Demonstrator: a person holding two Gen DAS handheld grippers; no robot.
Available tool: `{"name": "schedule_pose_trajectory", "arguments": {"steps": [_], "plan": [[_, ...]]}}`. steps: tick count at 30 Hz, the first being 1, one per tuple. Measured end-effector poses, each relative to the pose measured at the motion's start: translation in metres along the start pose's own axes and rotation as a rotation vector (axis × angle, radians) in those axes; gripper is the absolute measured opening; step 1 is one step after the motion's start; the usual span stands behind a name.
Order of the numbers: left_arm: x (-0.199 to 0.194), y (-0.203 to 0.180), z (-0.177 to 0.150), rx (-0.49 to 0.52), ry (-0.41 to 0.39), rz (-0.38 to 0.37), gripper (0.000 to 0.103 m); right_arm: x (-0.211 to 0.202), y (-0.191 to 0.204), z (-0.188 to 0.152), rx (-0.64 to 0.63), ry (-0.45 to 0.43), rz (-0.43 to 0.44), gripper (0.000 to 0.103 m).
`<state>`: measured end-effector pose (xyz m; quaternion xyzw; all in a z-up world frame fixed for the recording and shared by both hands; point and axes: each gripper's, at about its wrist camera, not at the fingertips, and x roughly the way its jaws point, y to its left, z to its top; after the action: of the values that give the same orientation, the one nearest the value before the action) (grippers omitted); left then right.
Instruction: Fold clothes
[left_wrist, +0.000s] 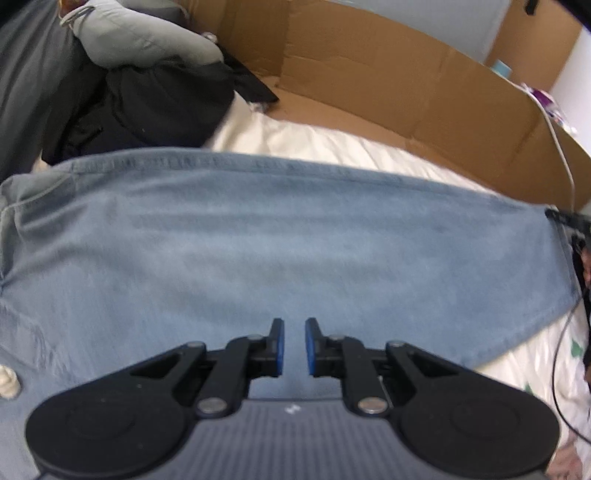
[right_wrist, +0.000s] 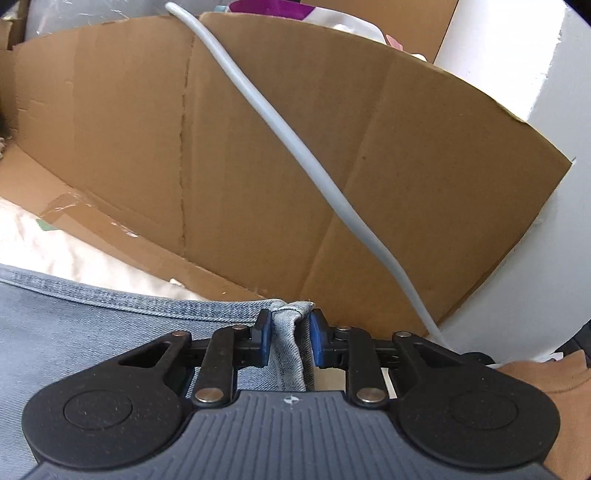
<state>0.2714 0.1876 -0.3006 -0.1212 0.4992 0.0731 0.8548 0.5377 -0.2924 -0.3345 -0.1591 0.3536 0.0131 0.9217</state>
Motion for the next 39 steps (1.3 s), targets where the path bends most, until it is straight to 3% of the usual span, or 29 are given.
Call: {"name": "schedule_pose_trajectory", "arguments": {"steps": [4, 6, 12, 19, 24, 32, 39], "plan": [[0.016, 0.023, 0.012, -0.029, -0.005, 0.069, 0.013, 0.017, 0.000, -0.004, 0.013, 0.057, -0.030, 0.019], [0.025, 0.037, 0.017, -0.049, 0.002, 0.113, 0.013, 0.018, -0.005, -0.005, 0.072, 0.067, -0.023, 0.027], [0.048, 0.077, 0.038, -0.083, 0.001, 0.224, 0.013, -0.015, -0.003, -0.006, 0.068, 0.000, 0.009, 0.032], [0.075, 0.101, 0.062, -0.164, 0.015, 0.247, 0.013, -0.052, -0.013, -0.020, 0.155, -0.030, 0.051, 0.036], [0.095, 0.095, 0.074, -0.133, 0.008, 0.252, 0.013, -0.088, -0.009, -0.050, 0.189, -0.043, 0.145, 0.037], [0.113, 0.082, 0.108, -0.063, -0.033, 0.278, 0.013, -0.126, 0.001, -0.105, 0.216, 0.069, 0.215, 0.038], [0.124, 0.077, 0.124, -0.063, -0.017, 0.289, 0.011, -0.120, 0.000, -0.134, 0.196, 0.179, 0.184, 0.038]]}}
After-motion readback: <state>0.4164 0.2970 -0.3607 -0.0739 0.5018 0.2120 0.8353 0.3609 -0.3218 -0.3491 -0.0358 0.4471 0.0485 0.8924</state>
